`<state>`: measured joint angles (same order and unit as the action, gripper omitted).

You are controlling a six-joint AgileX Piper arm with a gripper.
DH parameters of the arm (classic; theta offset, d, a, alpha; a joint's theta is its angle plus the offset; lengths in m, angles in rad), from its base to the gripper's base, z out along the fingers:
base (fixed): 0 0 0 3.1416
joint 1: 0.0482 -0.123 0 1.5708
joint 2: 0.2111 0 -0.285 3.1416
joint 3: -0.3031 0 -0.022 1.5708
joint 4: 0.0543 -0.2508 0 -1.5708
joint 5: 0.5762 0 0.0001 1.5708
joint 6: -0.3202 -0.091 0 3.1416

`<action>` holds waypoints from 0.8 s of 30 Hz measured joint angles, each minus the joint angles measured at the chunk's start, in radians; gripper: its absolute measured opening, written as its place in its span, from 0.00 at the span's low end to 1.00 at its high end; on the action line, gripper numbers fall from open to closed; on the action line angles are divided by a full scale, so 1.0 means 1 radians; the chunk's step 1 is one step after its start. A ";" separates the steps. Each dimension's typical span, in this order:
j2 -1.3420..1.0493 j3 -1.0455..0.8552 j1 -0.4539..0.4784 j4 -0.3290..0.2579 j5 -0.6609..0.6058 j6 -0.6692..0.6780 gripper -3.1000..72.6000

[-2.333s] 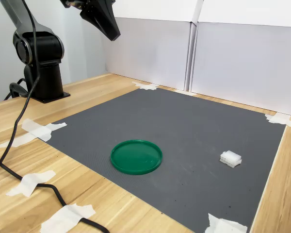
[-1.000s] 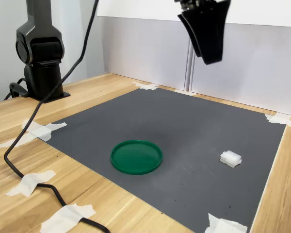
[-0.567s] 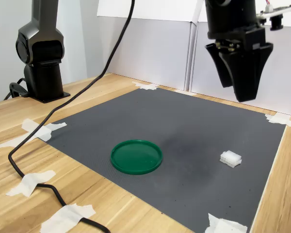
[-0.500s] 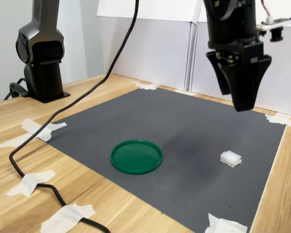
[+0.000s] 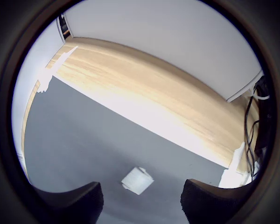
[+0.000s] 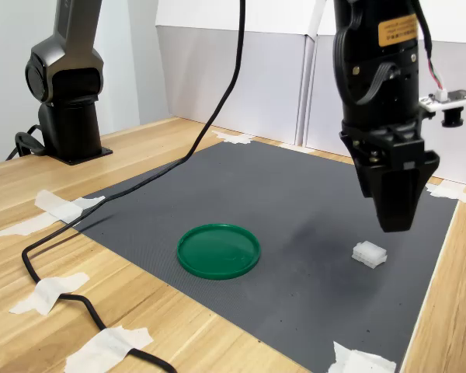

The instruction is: Grasp a white terminal and put it on the green lid.

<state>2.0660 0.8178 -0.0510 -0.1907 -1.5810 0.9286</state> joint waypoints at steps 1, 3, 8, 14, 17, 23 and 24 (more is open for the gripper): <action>0.010 0.000 0.000 -0.004 -0.008 0.002 0.97; 0.023 0.000 0.000 -0.001 -0.008 0.006 0.97; 0.031 0.000 0.000 0.014 0.007 0.027 0.97; 0.057 0.000 -0.023 0.036 0.010 0.044 0.97; 0.070 0.000 -0.036 0.054 0.015 0.032 0.97; 0.074 0.000 -0.038 0.088 0.050 0.014 0.97; 0.077 0.000 -0.038 0.091 0.051 0.013 0.97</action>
<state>2.1429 0.8181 -0.0890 -0.0998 -1.5299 0.9420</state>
